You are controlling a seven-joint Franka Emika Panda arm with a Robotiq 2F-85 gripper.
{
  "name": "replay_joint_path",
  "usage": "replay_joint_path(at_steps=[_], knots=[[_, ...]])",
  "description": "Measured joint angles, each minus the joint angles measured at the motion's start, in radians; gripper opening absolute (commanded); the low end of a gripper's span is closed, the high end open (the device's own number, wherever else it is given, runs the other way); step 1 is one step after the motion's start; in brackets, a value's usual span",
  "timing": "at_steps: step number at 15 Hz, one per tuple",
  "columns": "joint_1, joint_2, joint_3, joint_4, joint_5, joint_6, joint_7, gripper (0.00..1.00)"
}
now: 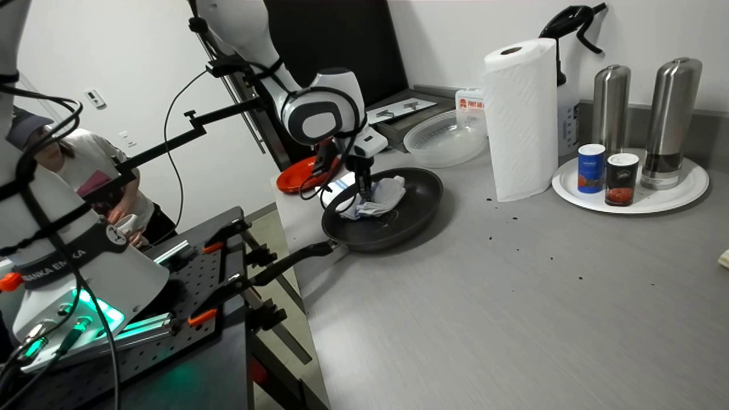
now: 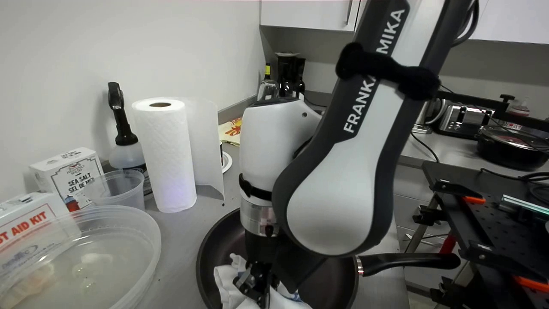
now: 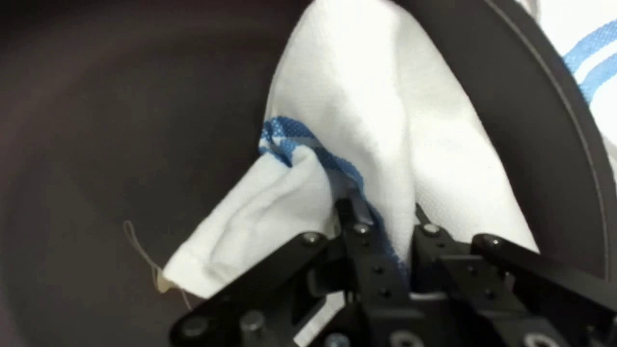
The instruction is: Use the towel to wipe the pan
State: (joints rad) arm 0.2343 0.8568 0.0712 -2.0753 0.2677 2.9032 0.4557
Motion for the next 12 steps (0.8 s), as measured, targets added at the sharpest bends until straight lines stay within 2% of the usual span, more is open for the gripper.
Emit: replay_joint_path(at_steps=[6,12], knots=[[-0.023,0.0,0.066,-0.006,0.052,-0.003,0.0,0.03],[-0.095,-0.016,0.124,0.025,0.066,-0.033,-0.008,0.03]])
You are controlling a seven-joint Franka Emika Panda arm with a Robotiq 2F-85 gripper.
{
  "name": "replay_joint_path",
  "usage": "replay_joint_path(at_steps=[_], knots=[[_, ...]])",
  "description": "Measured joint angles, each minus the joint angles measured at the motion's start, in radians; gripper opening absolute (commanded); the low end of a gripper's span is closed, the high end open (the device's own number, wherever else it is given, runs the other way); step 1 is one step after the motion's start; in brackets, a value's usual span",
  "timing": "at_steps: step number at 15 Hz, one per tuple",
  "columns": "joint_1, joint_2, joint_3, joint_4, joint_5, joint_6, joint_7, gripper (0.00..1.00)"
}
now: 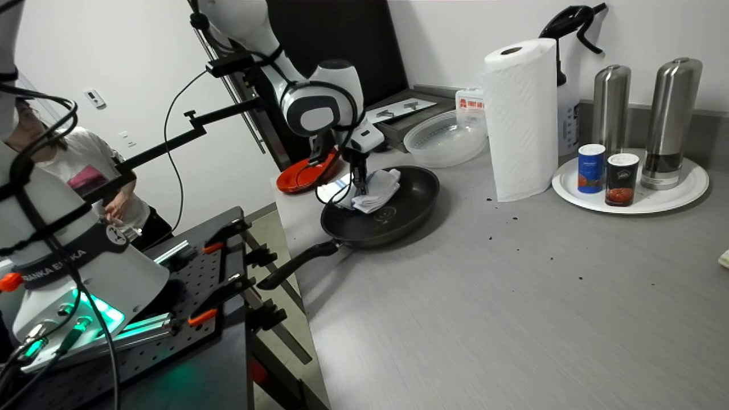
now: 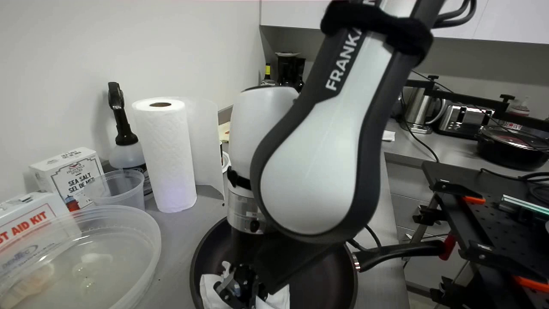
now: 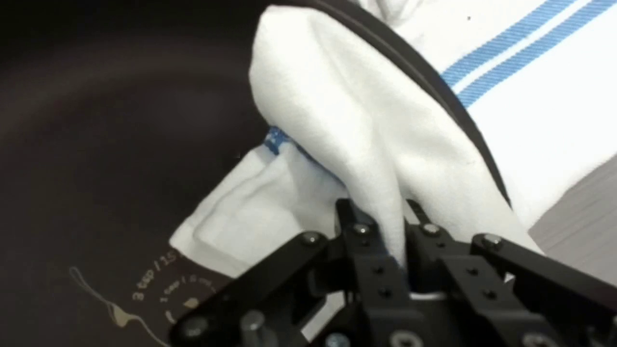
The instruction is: Use the towel to wipe the pan
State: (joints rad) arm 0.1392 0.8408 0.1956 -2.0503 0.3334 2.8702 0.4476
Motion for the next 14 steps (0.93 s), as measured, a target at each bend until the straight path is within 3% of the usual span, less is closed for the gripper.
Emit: replay_joint_path(at_steps=[7,10,14], knots=[[-0.204,-0.093,0.173,0.068,0.153,-0.247,-0.145,0.03],[-0.218,-0.144,0.152,0.076,0.181,-0.289,-0.167,0.03],[-0.194,-0.218,0.029,0.074,0.139,-0.304,-0.168,0.03]])
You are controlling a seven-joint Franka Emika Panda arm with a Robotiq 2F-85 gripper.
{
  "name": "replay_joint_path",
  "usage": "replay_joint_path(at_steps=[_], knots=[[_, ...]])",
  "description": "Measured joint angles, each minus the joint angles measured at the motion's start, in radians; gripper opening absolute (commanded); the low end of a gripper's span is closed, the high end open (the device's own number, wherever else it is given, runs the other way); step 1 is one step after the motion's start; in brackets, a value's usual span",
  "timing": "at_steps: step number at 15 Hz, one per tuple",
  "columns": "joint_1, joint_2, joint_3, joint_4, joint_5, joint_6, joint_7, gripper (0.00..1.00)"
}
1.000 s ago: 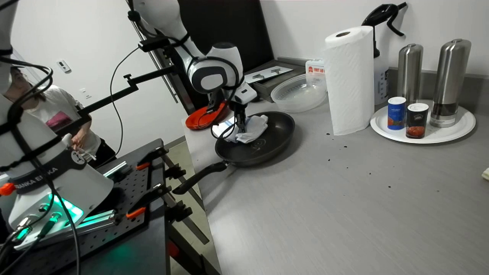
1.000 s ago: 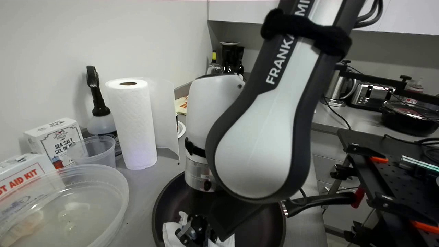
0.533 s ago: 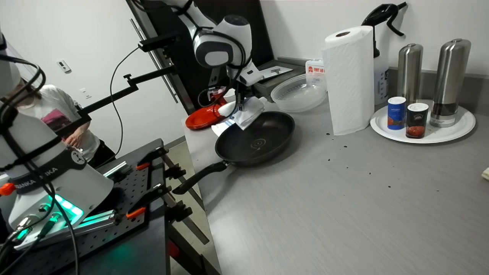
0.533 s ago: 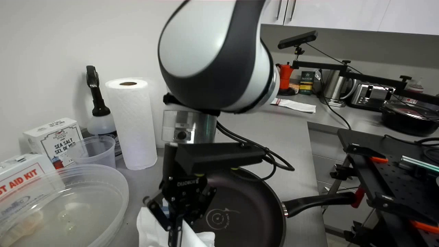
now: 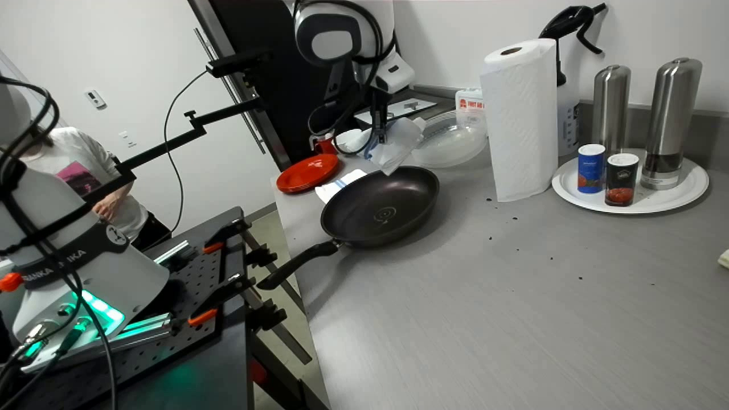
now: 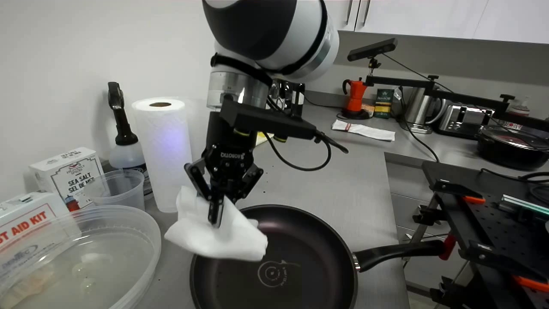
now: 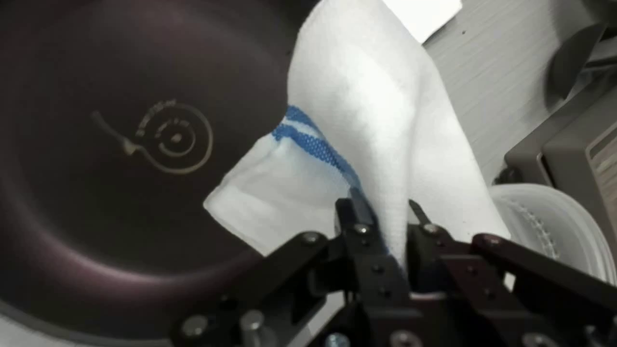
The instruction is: Use the towel to wipe the pan
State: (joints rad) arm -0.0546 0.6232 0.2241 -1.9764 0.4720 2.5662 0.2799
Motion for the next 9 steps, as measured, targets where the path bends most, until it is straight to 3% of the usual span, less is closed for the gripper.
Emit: replay_joint_path(at_steps=[9], knots=[[-0.005,-0.076,-0.265,0.001,-0.146,-0.039,0.006,0.03]])
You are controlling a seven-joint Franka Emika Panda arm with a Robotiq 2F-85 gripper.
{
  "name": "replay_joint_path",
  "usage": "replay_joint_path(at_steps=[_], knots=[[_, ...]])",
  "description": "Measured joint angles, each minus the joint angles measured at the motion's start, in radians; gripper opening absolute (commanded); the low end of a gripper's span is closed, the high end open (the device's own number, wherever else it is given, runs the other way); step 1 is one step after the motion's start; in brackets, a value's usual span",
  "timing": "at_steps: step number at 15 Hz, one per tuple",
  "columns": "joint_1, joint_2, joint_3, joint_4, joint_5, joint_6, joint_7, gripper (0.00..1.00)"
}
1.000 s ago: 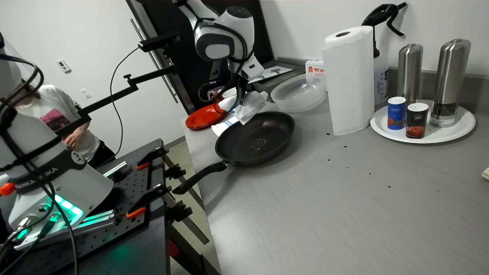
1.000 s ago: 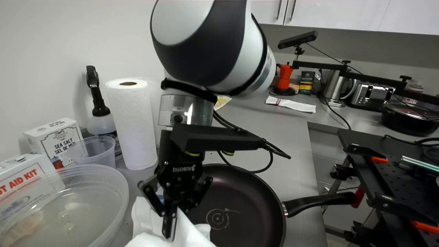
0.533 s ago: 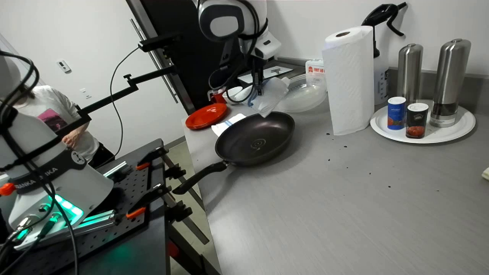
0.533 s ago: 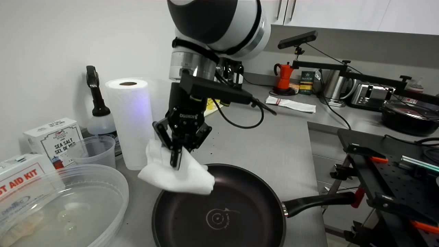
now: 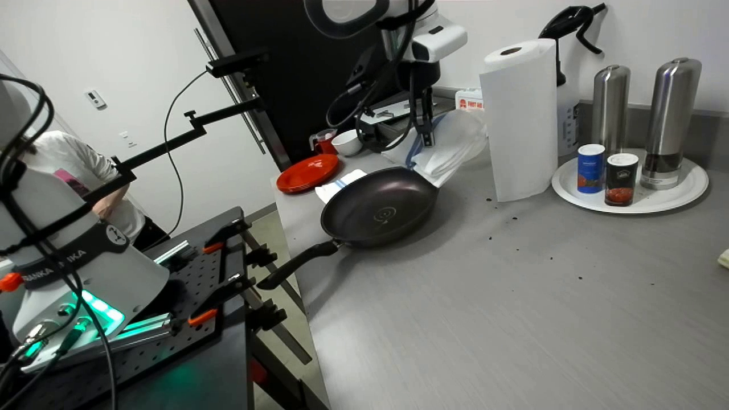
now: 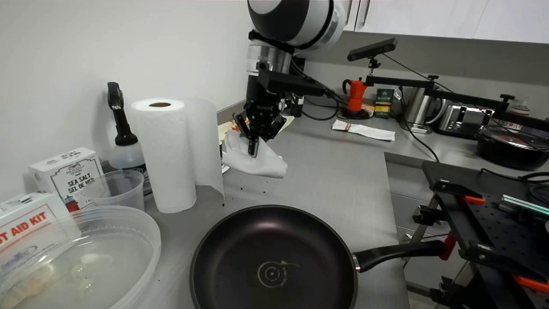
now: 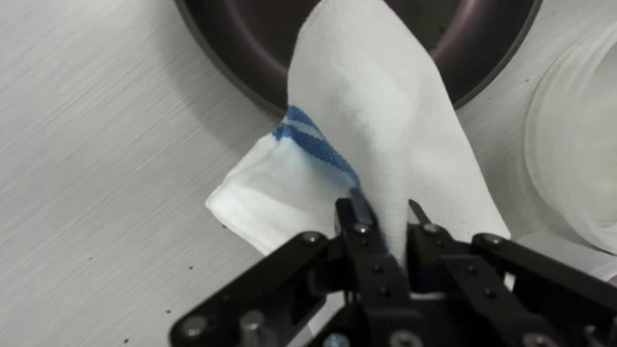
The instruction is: Use the towel to wipe the pan
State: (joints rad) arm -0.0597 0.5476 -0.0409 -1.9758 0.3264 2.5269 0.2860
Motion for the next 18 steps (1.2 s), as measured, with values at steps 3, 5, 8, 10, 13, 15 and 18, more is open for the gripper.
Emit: replay_joint_path(at_steps=[3,5,8,10,13,15,18], knots=[[-0.004,0.01,-0.072,0.0,-0.052,0.0,0.015,0.03],[-0.009,0.022,-0.104,0.001,-0.071,0.0,0.02,0.03],[-0.024,0.054,-0.125,0.007,-0.076,0.005,0.021,0.03],[-0.037,0.081,-0.125,0.013,-0.076,0.026,0.021,0.03],[-0.048,0.126,-0.126,0.021,-0.076,0.08,0.024,0.03],[-0.051,0.158,-0.133,0.03,-0.076,0.104,0.033,0.03],[-0.054,0.199,-0.147,0.041,-0.076,0.126,0.054,0.03]])
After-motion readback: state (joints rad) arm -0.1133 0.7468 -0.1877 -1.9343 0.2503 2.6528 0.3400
